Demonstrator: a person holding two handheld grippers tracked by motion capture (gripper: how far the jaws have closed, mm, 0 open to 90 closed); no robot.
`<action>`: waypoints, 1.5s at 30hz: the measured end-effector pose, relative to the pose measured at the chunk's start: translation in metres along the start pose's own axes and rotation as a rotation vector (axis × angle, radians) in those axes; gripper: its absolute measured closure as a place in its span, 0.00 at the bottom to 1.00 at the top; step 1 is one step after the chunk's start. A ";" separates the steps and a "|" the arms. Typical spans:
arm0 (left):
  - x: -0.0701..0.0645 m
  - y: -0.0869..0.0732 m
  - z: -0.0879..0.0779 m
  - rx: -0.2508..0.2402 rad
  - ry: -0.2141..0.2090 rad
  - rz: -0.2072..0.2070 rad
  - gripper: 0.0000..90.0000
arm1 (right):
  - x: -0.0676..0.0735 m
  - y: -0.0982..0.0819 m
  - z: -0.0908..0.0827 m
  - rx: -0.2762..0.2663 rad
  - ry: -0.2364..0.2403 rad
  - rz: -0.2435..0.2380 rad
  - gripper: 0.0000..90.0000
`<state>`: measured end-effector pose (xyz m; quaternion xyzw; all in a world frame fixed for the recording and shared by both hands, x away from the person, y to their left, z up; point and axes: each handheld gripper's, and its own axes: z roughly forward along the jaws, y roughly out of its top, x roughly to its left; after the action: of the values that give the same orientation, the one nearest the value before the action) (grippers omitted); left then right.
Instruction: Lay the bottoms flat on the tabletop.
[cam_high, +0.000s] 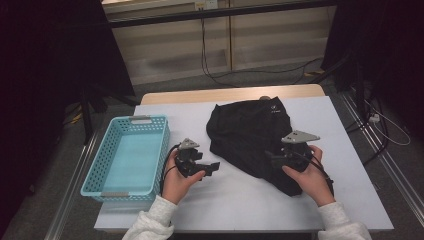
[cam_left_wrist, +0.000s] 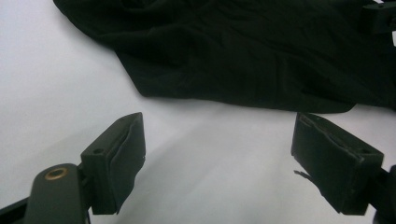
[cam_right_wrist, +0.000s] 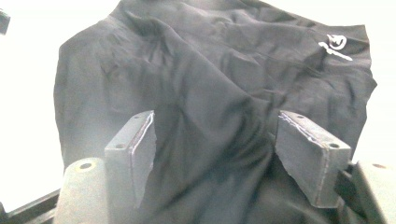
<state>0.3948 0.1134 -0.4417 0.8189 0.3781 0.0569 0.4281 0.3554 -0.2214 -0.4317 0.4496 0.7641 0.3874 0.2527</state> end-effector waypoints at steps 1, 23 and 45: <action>-0.001 0.000 0.000 -0.009 -0.004 -0.010 0.20 | 0.002 0.001 0.000 0.002 0.008 -0.001 0.29; -0.006 -0.005 -0.005 -0.003 0.013 0.012 0.20 | 0.057 -0.011 0.035 0.140 0.242 -0.143 0.58; -0.003 -0.006 -0.009 -0.016 0.019 0.005 0.20 | 0.034 0.027 0.003 -0.021 0.310 -0.025 0.95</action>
<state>0.3858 0.1191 -0.4400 0.8158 0.3797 0.0686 0.4307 0.3548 -0.1822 -0.4127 0.3721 0.7954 0.4570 0.1414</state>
